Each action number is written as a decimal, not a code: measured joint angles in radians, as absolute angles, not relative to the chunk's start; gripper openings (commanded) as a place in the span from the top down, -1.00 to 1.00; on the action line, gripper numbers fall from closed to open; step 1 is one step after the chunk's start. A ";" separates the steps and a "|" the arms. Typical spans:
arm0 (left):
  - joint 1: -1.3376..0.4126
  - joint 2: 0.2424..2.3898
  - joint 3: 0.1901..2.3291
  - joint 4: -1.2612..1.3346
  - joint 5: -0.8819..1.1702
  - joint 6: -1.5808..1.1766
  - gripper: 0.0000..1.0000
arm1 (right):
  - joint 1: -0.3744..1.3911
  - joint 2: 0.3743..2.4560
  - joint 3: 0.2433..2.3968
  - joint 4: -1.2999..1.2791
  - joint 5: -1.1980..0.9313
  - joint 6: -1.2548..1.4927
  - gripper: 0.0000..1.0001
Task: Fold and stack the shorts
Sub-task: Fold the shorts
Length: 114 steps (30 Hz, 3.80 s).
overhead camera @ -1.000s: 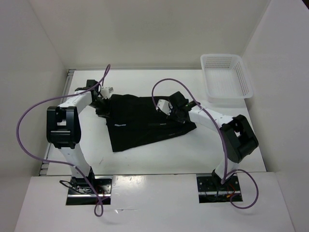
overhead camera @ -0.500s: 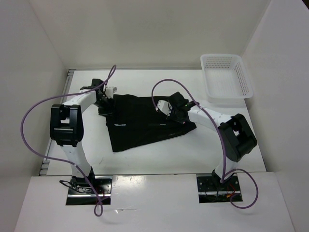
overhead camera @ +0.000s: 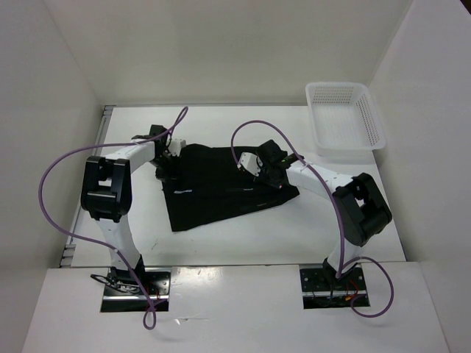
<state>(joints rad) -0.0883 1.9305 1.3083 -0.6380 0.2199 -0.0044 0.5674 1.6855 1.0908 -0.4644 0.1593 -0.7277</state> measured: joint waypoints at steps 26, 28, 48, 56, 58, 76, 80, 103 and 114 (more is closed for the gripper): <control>-0.030 1.571 1.335 -1.000 0.277 -0.006 0.99 | 0.516 1.600 1.029 -0.450 0.190 -0.837 1.00; -0.029 1.572 1.351 -1.064 0.323 -0.007 0.99 | 0.487 1.570 1.048 -0.456 0.186 -0.866 1.00; -0.270 1.571 1.098 -1.104 0.301 -0.007 0.79 | 0.548 1.325 0.759 -0.462 0.169 -1.109 0.74; -0.300 1.571 1.073 -1.136 0.274 -0.003 0.04 | 0.569 1.232 0.698 -0.512 0.180 -1.154 -0.54; -0.292 1.571 1.074 -1.141 0.273 -0.004 0.02 | 0.570 1.149 0.707 -0.542 0.160 -1.164 -0.63; -0.022 1.993 1.492 -0.760 0.247 -0.005 -0.24 | 0.577 1.390 0.925 -0.383 -0.015 -0.932 0.31; -0.078 1.997 1.494 -0.722 0.231 -0.004 -0.26 | 0.578 1.498 0.924 -0.373 -0.020 -0.882 0.47; -0.050 2.336 1.971 -0.724 0.131 -0.005 0.83 | 0.597 1.803 1.084 -0.343 0.042 -0.750 0.64; -0.035 2.182 1.843 -0.696 0.133 -0.004 -0.16 | 0.606 1.799 1.232 -0.367 0.094 -0.608 -0.25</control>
<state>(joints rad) -0.0353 2.1818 1.8435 -0.6960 0.1329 -0.0044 0.6060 1.7992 1.2320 -0.3668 0.0940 -0.6083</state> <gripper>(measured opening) 0.652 0.604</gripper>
